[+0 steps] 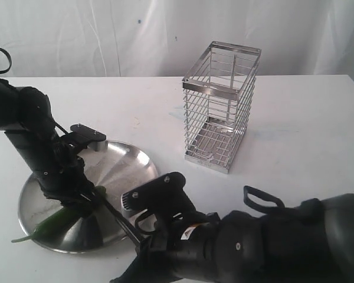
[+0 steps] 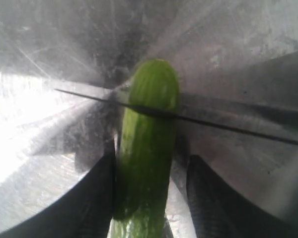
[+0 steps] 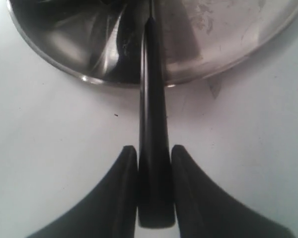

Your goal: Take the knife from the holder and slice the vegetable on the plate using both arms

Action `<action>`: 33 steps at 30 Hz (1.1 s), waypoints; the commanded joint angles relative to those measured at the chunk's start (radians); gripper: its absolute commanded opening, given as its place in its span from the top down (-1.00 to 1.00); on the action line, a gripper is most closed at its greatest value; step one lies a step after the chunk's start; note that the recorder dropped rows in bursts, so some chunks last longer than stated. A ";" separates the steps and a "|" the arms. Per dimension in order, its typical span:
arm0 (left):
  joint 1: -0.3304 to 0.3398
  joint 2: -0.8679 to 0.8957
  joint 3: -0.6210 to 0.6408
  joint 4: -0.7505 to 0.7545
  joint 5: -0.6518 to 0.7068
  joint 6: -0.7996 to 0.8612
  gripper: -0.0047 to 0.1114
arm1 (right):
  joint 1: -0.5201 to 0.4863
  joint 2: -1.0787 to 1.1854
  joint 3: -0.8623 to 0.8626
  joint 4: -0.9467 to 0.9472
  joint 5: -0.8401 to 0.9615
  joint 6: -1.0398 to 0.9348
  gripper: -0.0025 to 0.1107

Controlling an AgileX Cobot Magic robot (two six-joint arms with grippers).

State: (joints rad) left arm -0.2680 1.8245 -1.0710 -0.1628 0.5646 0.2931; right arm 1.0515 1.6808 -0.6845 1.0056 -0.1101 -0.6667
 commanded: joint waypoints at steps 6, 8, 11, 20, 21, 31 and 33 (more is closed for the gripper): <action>-0.001 0.000 0.003 -0.013 0.033 -0.004 0.07 | -0.039 0.065 -0.096 -0.015 0.078 -0.072 0.96; -0.001 0.000 0.003 -0.013 0.033 -0.004 0.07 | -0.043 0.073 -0.113 -0.015 0.083 -0.083 0.96; -0.001 -0.006 -0.001 -0.004 0.040 -0.004 0.07 | -0.058 0.078 -0.131 -0.015 0.094 -0.092 0.96; -0.001 -0.103 -0.001 0.040 0.035 -0.004 0.07 | -0.127 0.080 -0.132 -0.017 0.110 -0.096 0.96; -0.001 -0.112 -0.001 0.045 0.040 -0.004 0.07 | -0.127 0.080 -0.132 -0.023 0.119 -0.096 0.96; -0.001 -0.178 -0.001 0.074 0.029 -0.008 0.07 | -0.127 0.080 -0.132 -0.043 0.138 -0.096 0.96; -0.001 -0.176 -0.001 0.074 -0.008 -0.008 0.07 | -0.127 0.080 -0.132 -0.055 0.142 -0.096 0.96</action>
State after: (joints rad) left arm -0.2680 1.6561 -1.0710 -0.0869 0.5836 0.2931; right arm 0.9348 1.7606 -0.8099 0.9768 0.0134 -0.7509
